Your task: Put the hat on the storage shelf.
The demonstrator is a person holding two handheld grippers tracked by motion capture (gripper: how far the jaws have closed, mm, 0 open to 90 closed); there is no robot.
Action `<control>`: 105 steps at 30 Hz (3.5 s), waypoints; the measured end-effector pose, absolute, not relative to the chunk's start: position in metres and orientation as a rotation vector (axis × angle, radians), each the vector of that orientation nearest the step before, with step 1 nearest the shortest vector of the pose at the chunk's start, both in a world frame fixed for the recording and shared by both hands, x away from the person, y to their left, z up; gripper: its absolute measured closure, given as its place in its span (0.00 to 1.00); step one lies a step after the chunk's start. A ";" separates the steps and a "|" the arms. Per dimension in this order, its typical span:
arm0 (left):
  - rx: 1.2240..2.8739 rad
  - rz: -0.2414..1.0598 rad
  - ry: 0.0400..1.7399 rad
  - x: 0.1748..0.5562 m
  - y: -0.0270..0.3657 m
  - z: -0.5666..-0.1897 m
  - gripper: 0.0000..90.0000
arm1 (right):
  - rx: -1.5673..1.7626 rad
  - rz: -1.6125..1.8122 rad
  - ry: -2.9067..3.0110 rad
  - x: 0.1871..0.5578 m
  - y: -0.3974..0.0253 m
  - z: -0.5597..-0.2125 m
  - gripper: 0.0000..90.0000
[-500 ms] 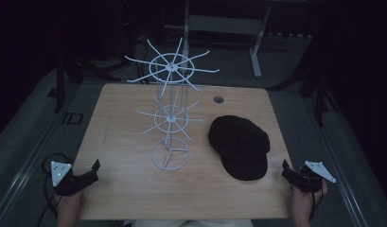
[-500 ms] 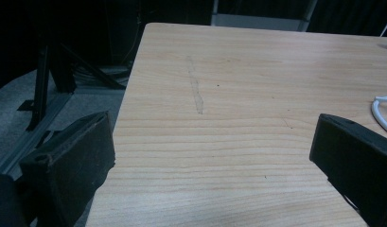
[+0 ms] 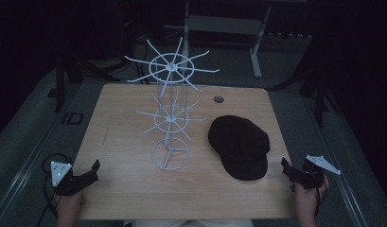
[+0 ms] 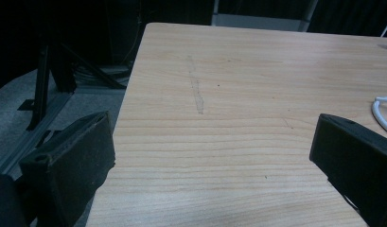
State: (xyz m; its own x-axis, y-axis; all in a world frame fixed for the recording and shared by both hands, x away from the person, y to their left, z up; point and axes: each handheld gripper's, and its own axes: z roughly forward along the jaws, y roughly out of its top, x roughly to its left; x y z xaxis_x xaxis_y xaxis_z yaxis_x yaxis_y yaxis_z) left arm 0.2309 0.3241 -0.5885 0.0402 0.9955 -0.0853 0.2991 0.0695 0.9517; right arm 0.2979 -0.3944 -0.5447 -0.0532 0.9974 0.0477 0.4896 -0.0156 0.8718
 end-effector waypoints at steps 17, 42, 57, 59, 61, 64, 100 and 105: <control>1.390 0.951 1.417 0.231 0.324 -0.588 0.02 | 1.397 1.146 1.751 0.317 -0.339 -0.477 0.17; 1.388 0.947 1.413 0.230 0.324 -0.589 0.02 | 1.412 1.111 2.038 0.407 -0.263 -0.482 0.20; 1.388 0.943 1.416 0.231 0.325 -0.589 0.02 | 1.368 0.849 2.221 0.437 -0.237 -0.507 0.56; 1.387 0.943 1.417 0.231 0.325 -0.589 0.02 | 1.356 0.851 2.254 0.437 -0.235 -0.510 0.70; 1.389 0.944 1.418 0.231 0.325 -0.589 0.02 | 1.337 0.830 2.266 0.436 -0.233 -0.511 0.84; 1.387 0.944 1.419 0.231 0.325 -0.589 0.02 | 1.329 0.869 2.247 0.434 -0.235 -0.510 0.93; 1.389 0.950 1.421 0.231 0.324 -0.588 0.02 | 1.061 1.292 1.886 0.340 -0.283 -0.392 0.95; 1.391 0.950 1.422 0.231 0.324 -0.588 0.02 | 0.986 1.358 1.841 0.316 -0.285 -0.363 0.95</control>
